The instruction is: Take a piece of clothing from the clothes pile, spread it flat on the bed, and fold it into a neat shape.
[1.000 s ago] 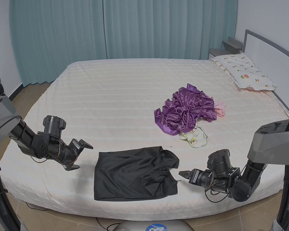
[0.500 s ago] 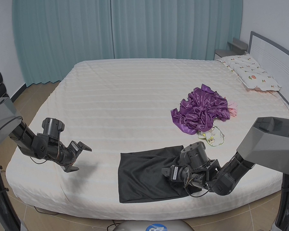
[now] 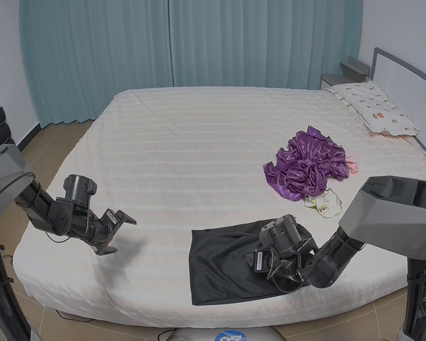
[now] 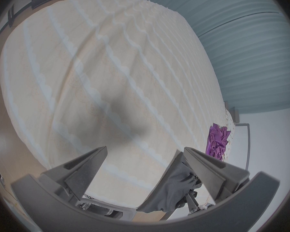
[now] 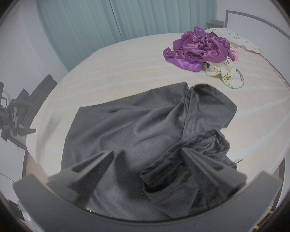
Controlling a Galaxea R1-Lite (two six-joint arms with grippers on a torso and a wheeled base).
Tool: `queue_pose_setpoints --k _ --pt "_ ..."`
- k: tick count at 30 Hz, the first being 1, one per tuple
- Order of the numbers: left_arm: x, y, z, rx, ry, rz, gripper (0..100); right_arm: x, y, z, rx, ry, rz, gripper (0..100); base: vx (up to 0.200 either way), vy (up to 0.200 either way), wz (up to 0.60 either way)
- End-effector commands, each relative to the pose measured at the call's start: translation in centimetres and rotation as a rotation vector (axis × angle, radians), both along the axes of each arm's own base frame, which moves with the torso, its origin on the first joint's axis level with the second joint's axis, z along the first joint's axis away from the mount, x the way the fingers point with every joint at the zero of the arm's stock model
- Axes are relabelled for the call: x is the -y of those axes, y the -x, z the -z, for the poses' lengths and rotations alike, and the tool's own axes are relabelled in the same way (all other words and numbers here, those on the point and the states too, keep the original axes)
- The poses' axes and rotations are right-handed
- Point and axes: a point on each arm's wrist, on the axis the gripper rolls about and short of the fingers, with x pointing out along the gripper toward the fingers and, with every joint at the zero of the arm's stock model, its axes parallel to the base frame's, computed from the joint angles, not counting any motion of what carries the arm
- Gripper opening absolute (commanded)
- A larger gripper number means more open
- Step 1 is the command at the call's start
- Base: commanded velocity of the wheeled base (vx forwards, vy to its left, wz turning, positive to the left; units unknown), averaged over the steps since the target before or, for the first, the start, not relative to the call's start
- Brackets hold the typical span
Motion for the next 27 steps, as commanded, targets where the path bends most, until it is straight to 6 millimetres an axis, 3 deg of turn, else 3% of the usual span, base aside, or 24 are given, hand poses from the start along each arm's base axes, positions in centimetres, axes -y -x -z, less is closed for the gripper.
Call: queue_pose_setpoints --k 1,9,15,27 --pt "0.0 0.0 0.0 -0.002 0.0 -0.001 100 0.7 -0.1 0.3 -0.011 0.019 0.02 0 0.0 0.0 0.0" --pt "0.0 0.0 0.1 -0.001 -0.001 -0.002 100 2.2 0.6 -1.0 -0.006 0.004 0.051 0 0.0 0.0 0.0" --pt "0.0 0.0 0.0 -0.001 -0.001 -0.002 100 4.9 2.0 -2.1 -0.034 -0.001 0.077 0 0.0 0.0 0.0" --pt "0.1 0.2 0.2 -0.008 -0.001 0.002 100 9.8 4.4 -1.2 -0.099 0.002 0.128 0 0.0 0.0 0.0"
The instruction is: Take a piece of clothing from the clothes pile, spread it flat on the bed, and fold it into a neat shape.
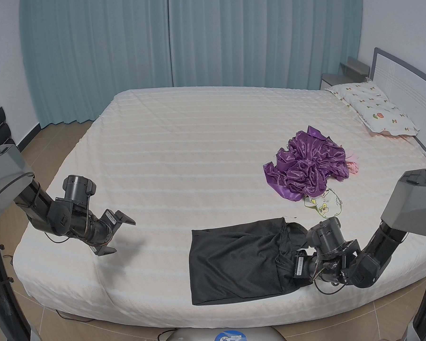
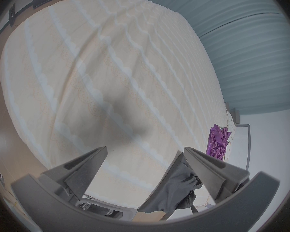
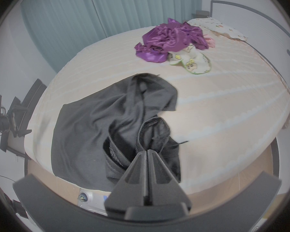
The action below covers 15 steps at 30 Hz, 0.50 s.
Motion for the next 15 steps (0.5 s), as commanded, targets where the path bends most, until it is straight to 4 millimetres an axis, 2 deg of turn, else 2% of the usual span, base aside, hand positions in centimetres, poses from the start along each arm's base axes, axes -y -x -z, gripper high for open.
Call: queue_pose_setpoints --k 1,8,13,14,15 --pt "0.1 0.1 0.1 -0.003 0.0 0.002 100 2.2 0.8 0.4 -0.026 0.009 0.031 0 0.0 0.0 0.0" --pt "0.0 0.1 0.1 -0.004 -0.001 0.001 100 4.2 1.5 1.6 -0.088 0.014 0.058 0 0.0 0.0 0.0" --pt "0.0 0.1 0.1 -0.004 -0.001 0.001 100 5.2 1.4 2.9 -0.102 0.021 0.088 0 0.0 0.0 0.0" --pt "0.0 0.1 0.1 -0.004 -0.001 0.001 100 5.3 1.4 2.9 -0.101 0.019 0.088 100 0.0 0.0 0.0" --pt "0.1 0.1 0.1 -0.006 -0.001 0.001 100 5.4 1.2 3.1 -0.086 0.01 0.095 100 0.0 0.0 0.0"
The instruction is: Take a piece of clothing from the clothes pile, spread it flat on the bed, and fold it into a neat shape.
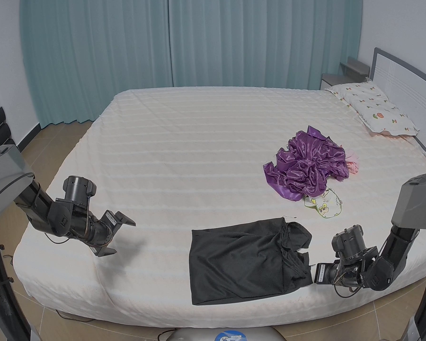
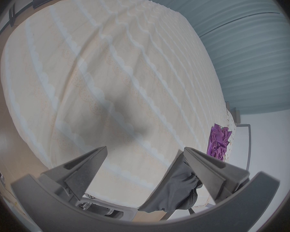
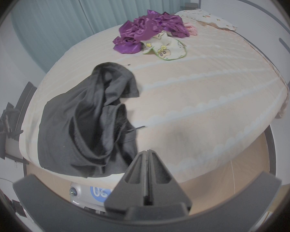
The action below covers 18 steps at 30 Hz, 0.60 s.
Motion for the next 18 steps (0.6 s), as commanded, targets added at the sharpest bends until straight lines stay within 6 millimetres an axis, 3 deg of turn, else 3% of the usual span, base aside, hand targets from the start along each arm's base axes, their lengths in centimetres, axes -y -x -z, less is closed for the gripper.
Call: queue_pose_setpoints --k 1,10,18 --pt "0.0 0.0 0.1 -0.002 0.0 0.0 100 0.7 -0.2 1.2 0.006 -0.014 0.029 100 0.0 0.0 0.0" --pt "0.0 -0.1 0.2 -0.006 0.0 0.0 100 0.8 0.3 -3.3 0.22 -0.162 -0.02 100 0.0 0.0 0.0" --pt "0.0 -0.1 0.2 -0.006 0.0 0.0 100 -0.9 0.2 -4.1 0.251 -0.225 -0.042 100 0.0 0.0 0.0"
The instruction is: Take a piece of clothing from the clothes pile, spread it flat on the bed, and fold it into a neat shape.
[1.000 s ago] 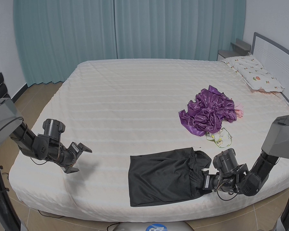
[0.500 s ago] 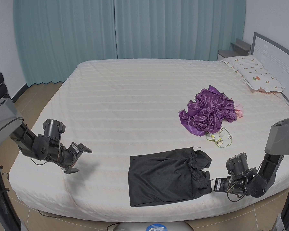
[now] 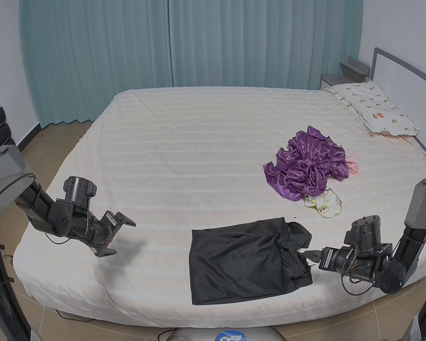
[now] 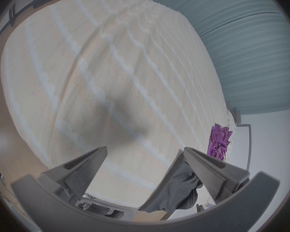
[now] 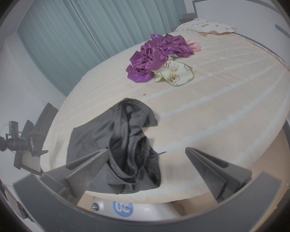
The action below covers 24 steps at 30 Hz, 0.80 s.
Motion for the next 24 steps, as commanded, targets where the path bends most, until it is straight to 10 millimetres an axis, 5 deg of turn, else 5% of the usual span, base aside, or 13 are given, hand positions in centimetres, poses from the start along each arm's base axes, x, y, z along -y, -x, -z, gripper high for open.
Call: queue_pose_setpoints --k 1,10,11,24 --pt "0.0 0.0 0.1 -0.002 0.0 0.0 100 -1.2 -0.1 -0.5 0.02 -0.034 -0.028 100 0.0 0.0 0.0" --pt "0.0 -0.1 0.4 -0.009 -0.002 -0.001 100 -3.5 -2.0 3.9 -0.081 0.001 -0.058 100 0.0 0.0 0.0" --pt "0.0 -0.1 0.4 -0.011 -0.002 -0.001 100 -3.6 -2.1 4.1 -0.084 0.002 -0.06 0 0.0 0.0 0.0" --pt "0.0 -0.2 0.6 -0.015 -0.003 -0.002 100 -1.2 -0.7 3.3 -0.111 0.021 -0.004 0 0.0 0.0 0.0"
